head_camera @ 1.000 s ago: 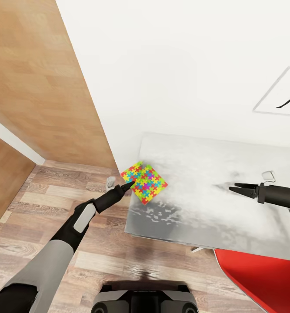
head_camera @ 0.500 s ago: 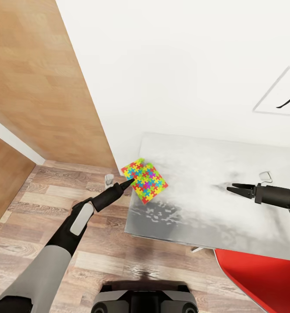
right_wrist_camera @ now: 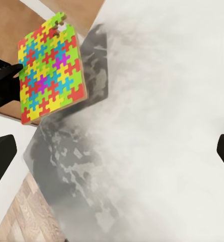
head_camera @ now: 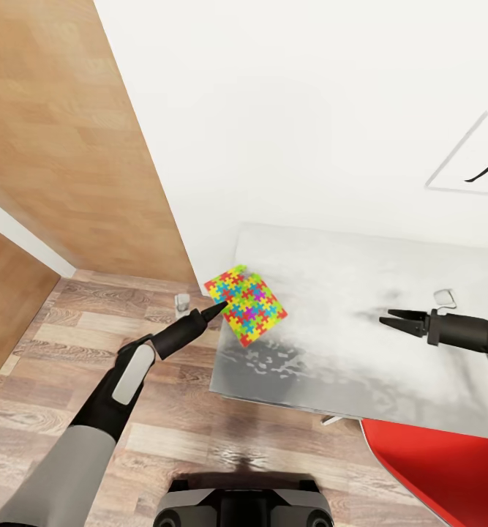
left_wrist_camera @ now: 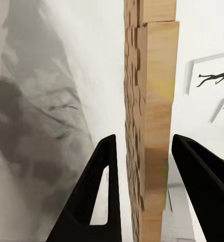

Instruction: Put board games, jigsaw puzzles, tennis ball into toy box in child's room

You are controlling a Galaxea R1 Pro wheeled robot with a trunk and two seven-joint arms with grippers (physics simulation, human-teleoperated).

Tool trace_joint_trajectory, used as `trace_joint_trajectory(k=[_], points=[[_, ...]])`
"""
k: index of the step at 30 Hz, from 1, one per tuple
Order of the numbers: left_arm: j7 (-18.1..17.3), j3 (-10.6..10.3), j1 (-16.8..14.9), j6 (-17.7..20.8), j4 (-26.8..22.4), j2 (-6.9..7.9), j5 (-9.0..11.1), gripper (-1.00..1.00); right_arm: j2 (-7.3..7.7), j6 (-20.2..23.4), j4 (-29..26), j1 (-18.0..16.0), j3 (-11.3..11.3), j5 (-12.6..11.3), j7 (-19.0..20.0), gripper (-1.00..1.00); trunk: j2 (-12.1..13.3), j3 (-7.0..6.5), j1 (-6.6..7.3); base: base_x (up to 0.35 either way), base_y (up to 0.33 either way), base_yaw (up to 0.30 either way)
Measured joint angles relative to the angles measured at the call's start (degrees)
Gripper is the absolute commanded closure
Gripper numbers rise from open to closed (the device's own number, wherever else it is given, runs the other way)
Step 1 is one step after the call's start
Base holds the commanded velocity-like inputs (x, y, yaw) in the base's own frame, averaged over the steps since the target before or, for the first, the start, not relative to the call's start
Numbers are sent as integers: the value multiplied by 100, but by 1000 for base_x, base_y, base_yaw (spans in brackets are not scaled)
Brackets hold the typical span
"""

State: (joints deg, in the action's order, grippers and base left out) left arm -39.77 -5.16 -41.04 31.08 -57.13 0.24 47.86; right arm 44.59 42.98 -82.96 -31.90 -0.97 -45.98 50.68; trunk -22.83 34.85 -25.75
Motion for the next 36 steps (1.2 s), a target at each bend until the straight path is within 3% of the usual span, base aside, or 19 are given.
trace_joint_trajectory(k=[17,23,29,31,36], points=[[-87,-4,367,471,-1137,7,10,100,10,-3,-271,231,13,0,-2,-100,0,0,0,0,0,0],[-22,-17,417,809,-1391,-45,16,100,18,0,-299,239,50,-13,-5,-100,0,0,0,0,0,0],[13,-4,430,1045,-1736,-66,20,100,36,127,-335,243,290,-26,-9,-100,0,-14,0,0,0,0],[95,19,439,1177,-1984,-77,76,100,36,364,-380,257,485,-35,-7,-100,-1,-27,0,0,0,0],[373,36,451,1282,-2173,-91,148,100,32,682,-558,376,735,-43,-9,-100,-1,-66,0,0,0,0]])
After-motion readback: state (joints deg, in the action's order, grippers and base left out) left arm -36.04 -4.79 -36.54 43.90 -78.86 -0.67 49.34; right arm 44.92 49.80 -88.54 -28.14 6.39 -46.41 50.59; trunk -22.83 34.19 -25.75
